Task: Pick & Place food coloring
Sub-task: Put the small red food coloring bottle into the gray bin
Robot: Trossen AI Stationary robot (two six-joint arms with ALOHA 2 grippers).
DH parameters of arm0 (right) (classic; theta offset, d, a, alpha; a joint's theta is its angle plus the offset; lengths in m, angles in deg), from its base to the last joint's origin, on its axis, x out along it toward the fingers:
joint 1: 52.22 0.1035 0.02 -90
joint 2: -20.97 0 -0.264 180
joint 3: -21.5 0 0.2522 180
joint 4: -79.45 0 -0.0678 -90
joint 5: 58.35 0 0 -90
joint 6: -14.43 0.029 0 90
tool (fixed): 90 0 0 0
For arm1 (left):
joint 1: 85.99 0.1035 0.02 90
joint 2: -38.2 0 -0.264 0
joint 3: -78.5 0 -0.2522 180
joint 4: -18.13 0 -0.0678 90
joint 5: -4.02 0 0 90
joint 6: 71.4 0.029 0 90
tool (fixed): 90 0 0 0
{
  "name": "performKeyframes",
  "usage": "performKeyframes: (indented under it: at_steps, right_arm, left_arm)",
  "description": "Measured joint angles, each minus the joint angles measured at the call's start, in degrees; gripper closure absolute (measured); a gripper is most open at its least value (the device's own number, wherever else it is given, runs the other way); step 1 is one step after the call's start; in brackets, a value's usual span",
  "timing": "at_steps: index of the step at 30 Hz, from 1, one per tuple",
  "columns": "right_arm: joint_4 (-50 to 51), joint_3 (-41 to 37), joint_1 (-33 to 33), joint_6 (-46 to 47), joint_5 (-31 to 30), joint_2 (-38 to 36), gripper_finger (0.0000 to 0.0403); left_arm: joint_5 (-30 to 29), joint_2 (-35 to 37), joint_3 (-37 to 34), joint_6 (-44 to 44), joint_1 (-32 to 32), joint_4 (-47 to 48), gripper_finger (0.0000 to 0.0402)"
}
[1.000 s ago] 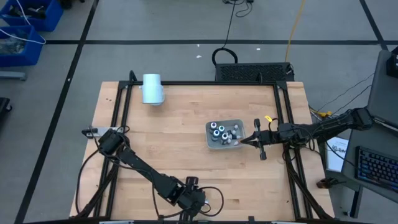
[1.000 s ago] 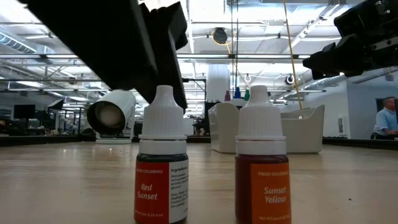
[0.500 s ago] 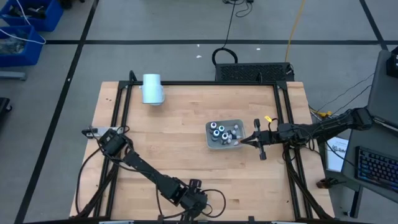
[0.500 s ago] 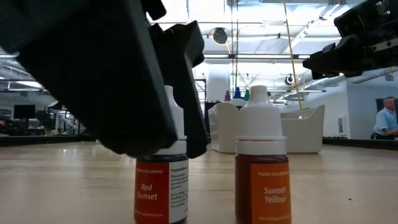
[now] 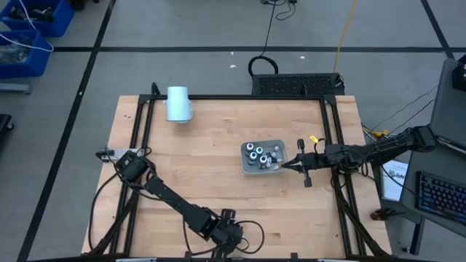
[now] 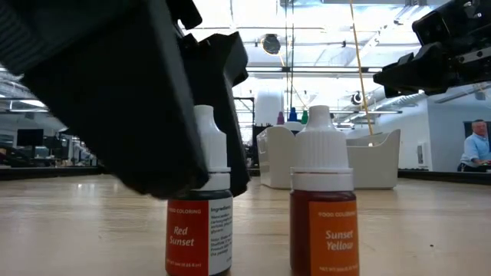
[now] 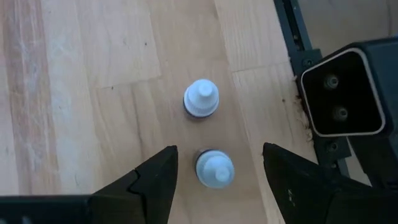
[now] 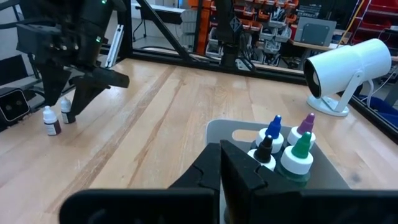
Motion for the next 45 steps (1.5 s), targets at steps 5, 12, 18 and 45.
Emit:
performKeyframes:
  at_steps: [5, 12, 18, 45]
  right_arm:
    - [-0.37, 0.00, 0.00, -0.23, 0.00, 0.00, 0.0403]
    - [-0.37, 0.00, 0.00, -0.23, 0.00, 0.00, 0.0403]
    - [-0.37, 0.00, 0.00, -0.23, 0.00, 0.00, 0.0403]
    - [-0.33, -0.02, 0.00, -0.23, 0.00, -0.02, 0.0403]
  left_arm:
    - [0.05, 0.00, 0.00, -0.81, 0.00, 2.19, 0.0195]
    - [1.21, 0.00, 0.00, -2.46, 0.07, 2.69, 0.0264]
    - [2.60, 0.00, 0.00, -2.70, 0.07, 1.85, 0.0281]
    - [2.39, 0.00, 2.84, -2.42, 0.39, 5.40, 0.0282]
